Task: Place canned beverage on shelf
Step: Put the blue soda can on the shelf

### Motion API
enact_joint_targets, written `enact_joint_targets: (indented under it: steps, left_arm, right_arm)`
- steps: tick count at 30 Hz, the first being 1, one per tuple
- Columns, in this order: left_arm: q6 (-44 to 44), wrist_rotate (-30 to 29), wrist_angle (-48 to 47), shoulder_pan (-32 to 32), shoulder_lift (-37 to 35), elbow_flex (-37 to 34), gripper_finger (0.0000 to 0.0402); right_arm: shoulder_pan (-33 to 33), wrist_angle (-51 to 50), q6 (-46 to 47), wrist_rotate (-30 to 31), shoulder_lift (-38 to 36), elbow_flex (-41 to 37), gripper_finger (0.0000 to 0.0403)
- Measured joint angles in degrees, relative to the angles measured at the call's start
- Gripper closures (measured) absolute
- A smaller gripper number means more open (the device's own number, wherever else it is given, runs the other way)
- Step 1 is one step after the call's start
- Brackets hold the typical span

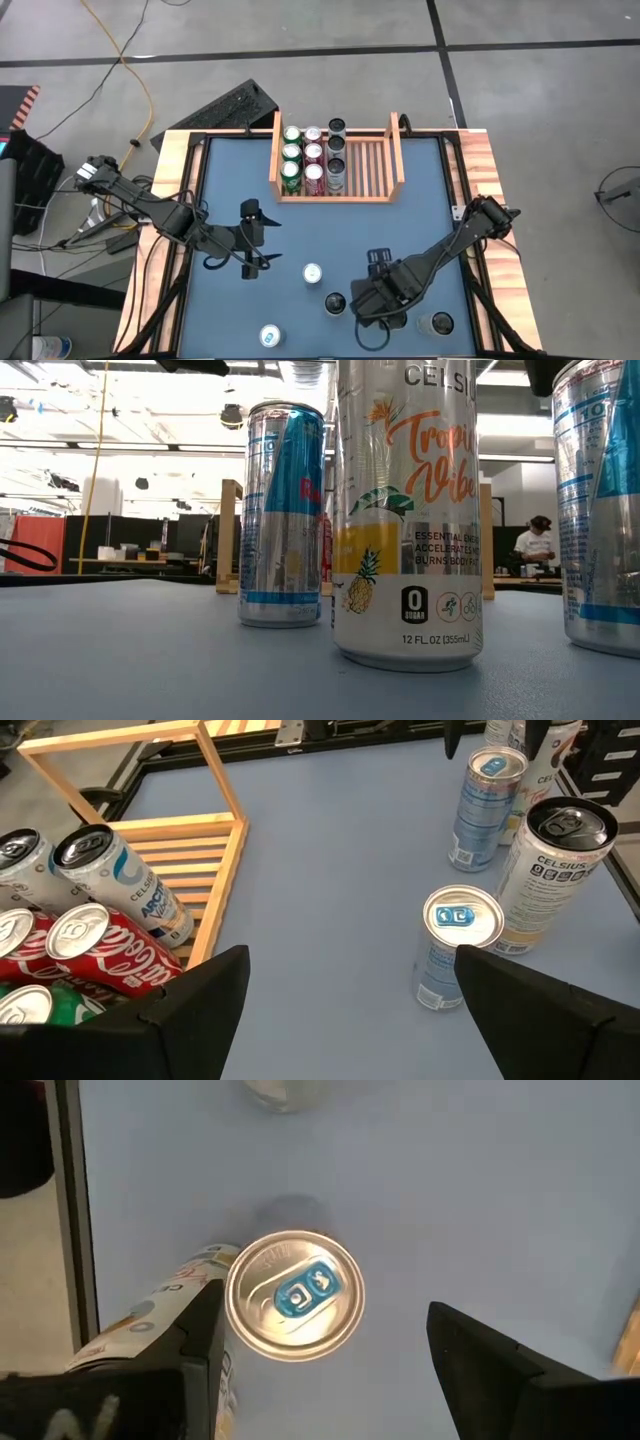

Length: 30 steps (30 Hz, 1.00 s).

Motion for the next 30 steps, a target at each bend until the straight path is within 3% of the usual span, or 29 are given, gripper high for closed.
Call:
enact_joint_targets:
  steps: [11,21,30]
  left_arm:
    - [-0.80,0.02,-0.01,0.00,0.00,0.00,0.0060]
    - [-0.96,0.02,0.00,0.00,0.00,0.00,0.0060]
    - [-1.47,-1.11,0.02,0.01,0.00,0.00,0.0060]
  right_arm:
    - [0.54,3.41,-3.85,-0.03,0.00,-0.06,0.0152]
    - [1.61,5.00,-4.63,-2.04,0.00,-7.15,0.0154]
    - [1.30,5.21,-7.33,-1.99,0.02,-7.39,0.0154]
